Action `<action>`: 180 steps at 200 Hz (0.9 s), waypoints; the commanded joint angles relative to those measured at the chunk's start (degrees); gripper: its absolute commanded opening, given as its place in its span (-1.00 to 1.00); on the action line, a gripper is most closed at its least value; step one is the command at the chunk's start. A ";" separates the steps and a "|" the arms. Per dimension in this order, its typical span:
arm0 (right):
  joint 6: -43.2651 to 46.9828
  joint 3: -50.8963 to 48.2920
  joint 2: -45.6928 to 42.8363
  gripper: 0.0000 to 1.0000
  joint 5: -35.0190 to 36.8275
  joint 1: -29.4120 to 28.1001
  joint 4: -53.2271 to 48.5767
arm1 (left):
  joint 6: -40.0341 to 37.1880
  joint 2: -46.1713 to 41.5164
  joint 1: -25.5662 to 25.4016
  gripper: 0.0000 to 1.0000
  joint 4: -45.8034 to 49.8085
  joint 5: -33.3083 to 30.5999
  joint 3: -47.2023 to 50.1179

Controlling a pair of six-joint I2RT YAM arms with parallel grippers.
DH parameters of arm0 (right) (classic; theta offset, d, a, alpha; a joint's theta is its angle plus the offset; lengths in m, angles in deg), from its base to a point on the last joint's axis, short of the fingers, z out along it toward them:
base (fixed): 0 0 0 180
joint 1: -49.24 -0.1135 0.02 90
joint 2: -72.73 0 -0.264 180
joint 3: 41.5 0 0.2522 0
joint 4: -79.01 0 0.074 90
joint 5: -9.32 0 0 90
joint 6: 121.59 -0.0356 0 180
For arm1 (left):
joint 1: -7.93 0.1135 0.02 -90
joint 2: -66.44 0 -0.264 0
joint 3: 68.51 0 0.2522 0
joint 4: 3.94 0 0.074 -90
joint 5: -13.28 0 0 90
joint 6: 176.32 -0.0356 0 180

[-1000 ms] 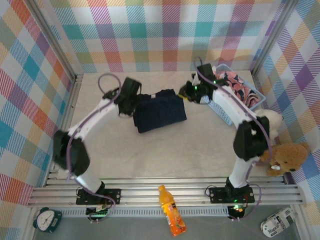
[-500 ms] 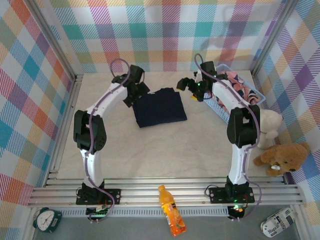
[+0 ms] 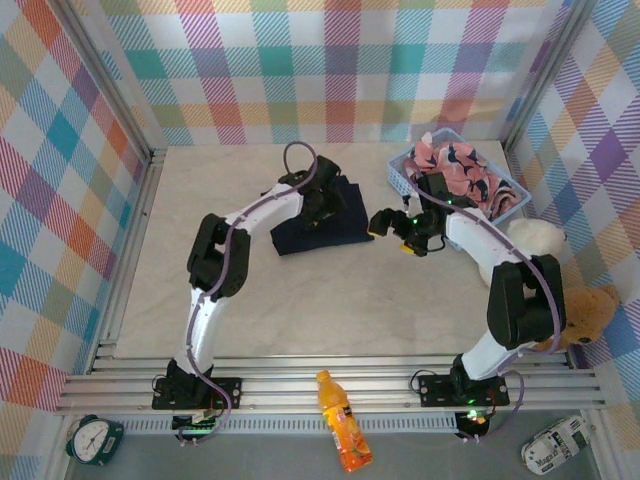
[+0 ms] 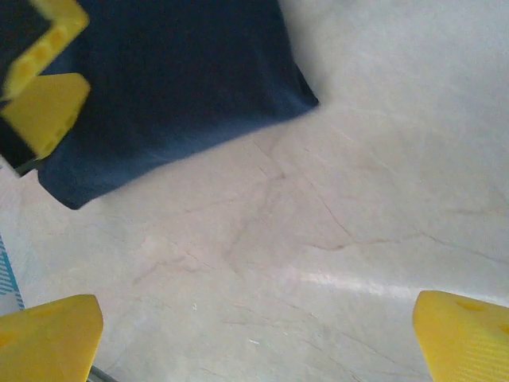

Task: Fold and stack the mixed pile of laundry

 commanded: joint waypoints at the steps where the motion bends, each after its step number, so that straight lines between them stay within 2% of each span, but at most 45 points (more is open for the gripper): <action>1: -0.13 -2.86 -1.98 0.99 0.05 0.56 1.08 | 4.55 1.81 0.03 0.49 0.84 -0.72 2.92; 22: -0.07 -4.38 -3.26 0.99 -0.04 0.64 3.92 | 5.28 0.10 -1.57 0.53 -0.02 -0.06 10.27; 47: 1.14 -3.14 -2.49 0.95 -0.36 0.62 5.83 | 2.00 -5.68 -4.88 0.56 0.48 0.50 20.80; 72: 2.22 1.17 1.13 0.58 -2.63 0.53 5.55 | -5.09 -12.82 -8.01 0.57 4.33 1.51 30.01; 94: 3.23 4.91 4.55 0.27 -2.97 -0.19 5.47 | -11.34 -19.36 -8.63 0.57 8.83 2.81 36.12; 113: 5.71 9.07 7.60 0.03 -0.17 -2.71 3.68 | -12.23 -25.83 -8.38 0.61 14.82 -2.23 39.01; 134: 7.13 13.13 11.98 -0.17 0.56 -6.14 2.33 | -6.06 -33.13 -6.60 0.73 19.81 -8.05 40.34; 154: 8.10 16.13 16.11 -0.21 2.27 -9.92 1.53 | 5.08 -38.78 -4.14 0.87 21.09 -9.43 43.19; 180: 9.03 17.86 20.66 -0.22 3.94 -15.19 2.38 | 18.23 -42.83 -2.87 0.90 16.63 -9.90 50.81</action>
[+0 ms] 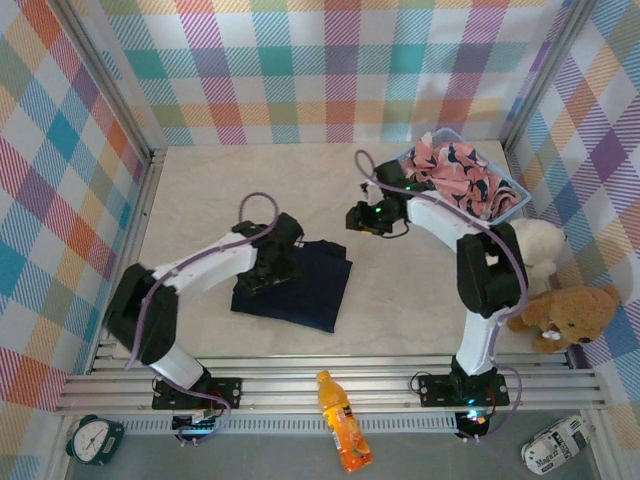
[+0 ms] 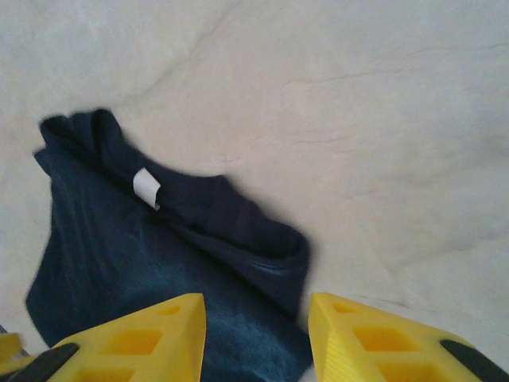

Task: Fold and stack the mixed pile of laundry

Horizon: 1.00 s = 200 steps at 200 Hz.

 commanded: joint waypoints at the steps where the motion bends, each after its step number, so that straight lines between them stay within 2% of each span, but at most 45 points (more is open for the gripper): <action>1: 2.59 1.96 3.86 -0.23 2.05 -4.40 -1.50 | 15.38 -3.03 1.09 0.90 1.01 -2.90 6.45; 28: 2.24 1.69 7.40 -0.40 4.13 -7.14 -0.06 | 25.78 -2.93 1.54 0.89 -7.36 -2.90 13.72; 47: 2.59 -0.52 7.75 -0.41 5.69 -7.21 0.67 | 25.58 -0.25 1.51 0.88 -11.78 -4.10 13.31; 81: 4.69 -8.16 4.48 -0.49 7.12 -7.21 -1.82 | 14.31 8.81 1.97 0.90 -16.49 -5.88 4.94; 132: -2.35 -25.12 -11.89 -0.44 -1.25 -7.25 -0.26 | -3.54 22.82 1.95 0.90 -18.03 -2.81 -16.59; 147: -2.89 -25.47 -15.68 -0.30 -0.58 -7.09 -1.81 | -6.94 24.25 1.96 0.93 -16.91 -1.90 -21.27; 158: -2.34 -24.18 -17.99 -0.09 1.93 -6.59 -3.75 | -8.35 24.35 1.95 0.94 -14.89 -1.84 -23.75; 175: -0.88 -20.93 -19.71 -0.05 4.48 -3.77 -6.67 | -9.20 23.00 1.98 0.94 -11.15 -2.21 -25.28; 200: 0.21 -16.96 -18.23 0.01 3.52 1.58 -5.56 | -7.39 17.97 1.57 0.87 -6.11 -3.37 -22.19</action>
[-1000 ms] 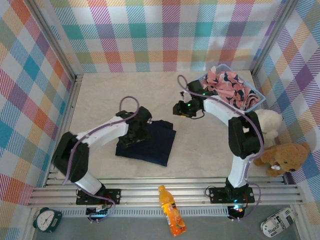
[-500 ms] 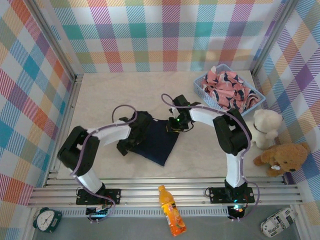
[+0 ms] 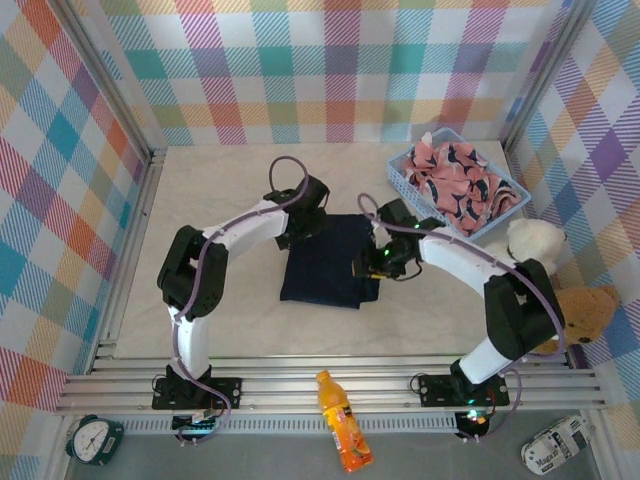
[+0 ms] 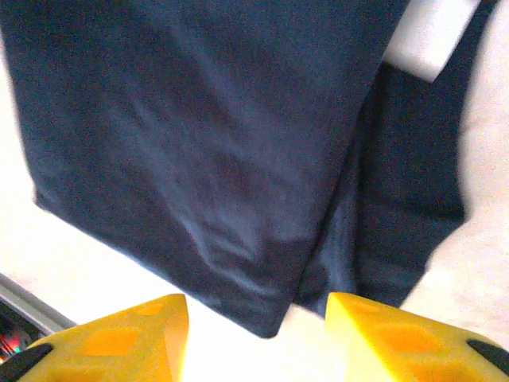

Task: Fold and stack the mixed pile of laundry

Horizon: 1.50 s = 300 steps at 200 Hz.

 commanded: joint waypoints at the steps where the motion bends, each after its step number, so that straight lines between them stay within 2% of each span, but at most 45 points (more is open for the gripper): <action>1: 1.56 4.25 1.03 0.01 0.55 4.31 -0.98 | -1.41 -5.73 -0.27 0.86 8.41 -0.77 2.32; 12: 2.04 7.38 4.08 0.01 0.48 5.62 -0.87 | -0.36 -9.13 -0.74 0.77 8.47 -0.62 5.87; 39: 2.31 15.49 13.08 -0.01 1.55 6.95 -0.17 | 1.77 -15.80 -3.64 0.31 5.77 1.11 14.74; 60: 1.96 19.79 19.03 -0.05 3.46 6.99 1.05 | 3.34 -16.80 -6.09 0.00 4.79 1.16 19.19; 108: 1.11 23.85 26.78 -0.20 4.54 7.12 1.98 | 5.79 -14.23 -8.42 -0.02 2.56 -0.36 21.68; 132: 1.60 24.89 26.72 -0.72 3.60 7.12 1.07 | 6.22 -13.91 -8.39 -0.01 3.72 -1.14 20.80; 144: 1.50 24.87 24.59 -0.89 3.40 7.19 0.03 | 6.74 -14.30 -8.38 -0.01 5.20 -2.27 20.33; 156: 1.53 24.98 21.76 -0.98 4.00 7.26 -2.01 | 7.16 -14.82 -8.34 0.00 6.76 -3.34 19.90; 194: 3.84 28.18 17.12 -0.97 9.29 7.78 -6.32 | 7.67 -16.67 -8.32 0.02 9.08 -4.05 20.28; 212: 5.19 31.22 20.55 -0.92 12.30 9.14 -6.65 | 7.73 -17.07 -8.35 0.03 9.20 -3.50 20.79; 230: 5.83 36.20 28.40 -0.86 15.03 10.55 -10.02 | 7.73 -17.15 -8.52 0.06 9.08 -2.85 20.80; 242: 5.08 38.11 32.96 -0.66 16.17 11.87 -11.65 | 7.73 -17.14 -8.61 0.12 9.26 -2.76 20.48; 251: 4.20 38.93 35.28 -0.61 16.62 13.04 -12.46 | 7.73 -17.23 -8.74 0.17 9.51 -2.85 20.16; 262: 3.79 38.63 36.16 -0.38 15.35 14.30 -12.01 | 7.66 -17.28 -8.91 0.23 9.69 -2.73 19.62; 283: 4.83 35.55 31.49 -0.06 14.00 14.99 -9.17 | 7.01 -17.29 -9.10 0.30 10.06 -2.14 17.32; 300: 6.05 31.86 24.67 0.02 12.35 14.85 -7.36 | 5.63 -16.85 -9.30 0.25 8.81 -1.73 14.46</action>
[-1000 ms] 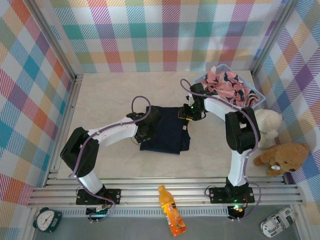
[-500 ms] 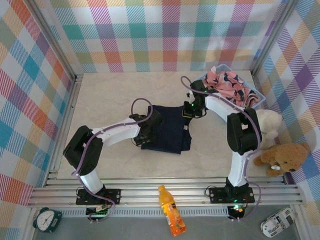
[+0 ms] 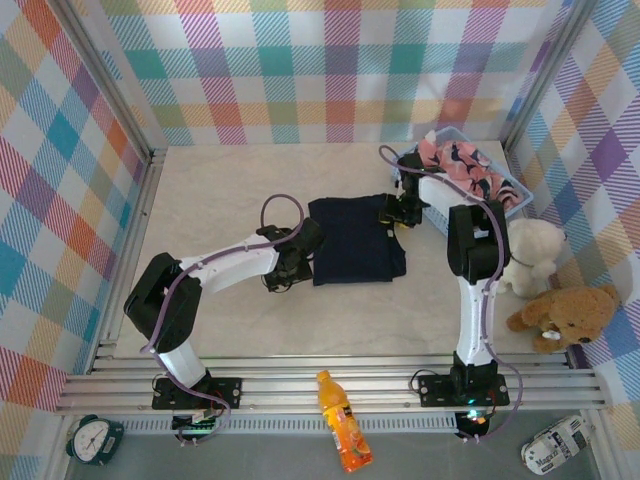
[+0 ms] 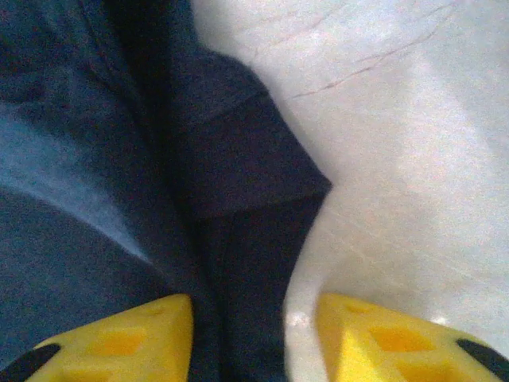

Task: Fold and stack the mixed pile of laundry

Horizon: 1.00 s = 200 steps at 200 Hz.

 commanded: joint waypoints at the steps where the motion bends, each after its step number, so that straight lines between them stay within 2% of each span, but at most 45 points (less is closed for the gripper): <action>1: 1.56 -3.93 -10.16 0.03 -0.78 -0.10 -0.77 | -1.39 -1.46 -0.85 0.25 0.07 0.31 -4.82; 26: 0.72 -12.06 -18.46 0.08 -3.39 -0.04 -0.28 | -3.59 1.25 -0.85 0.11 -4.07 1.40 -10.12; 73: -2.28 -29.75 -28.38 0.04 -12.39 -0.68 2.65 | -7.05 14.20 -0.34 -0.08 -7.65 2.23 -21.98; 109: -3.95 -36.02 -29.35 -0.07 -15.26 -3.63 6.09 | -8.01 23.08 1.45 -0.24 -10.14 4.75 -28.53; 142: -5.56 -38.48 -27.46 -0.20 -13.23 -3.83 10.11 | -6.69 27.35 1.96 -0.30 -10.03 6.33 -29.81; 174: -4.75 -36.94 -24.45 -0.58 -11.70 -3.82 10.41 | -4.67 28.14 2.22 -0.30 -10.03 5.48 -26.15; 200: -3.35 -35.42 -25.78 -0.88 -9.04 -3.72 8.31 | -4.69 28.81 2.33 -0.28 -8.78 5.63 -25.09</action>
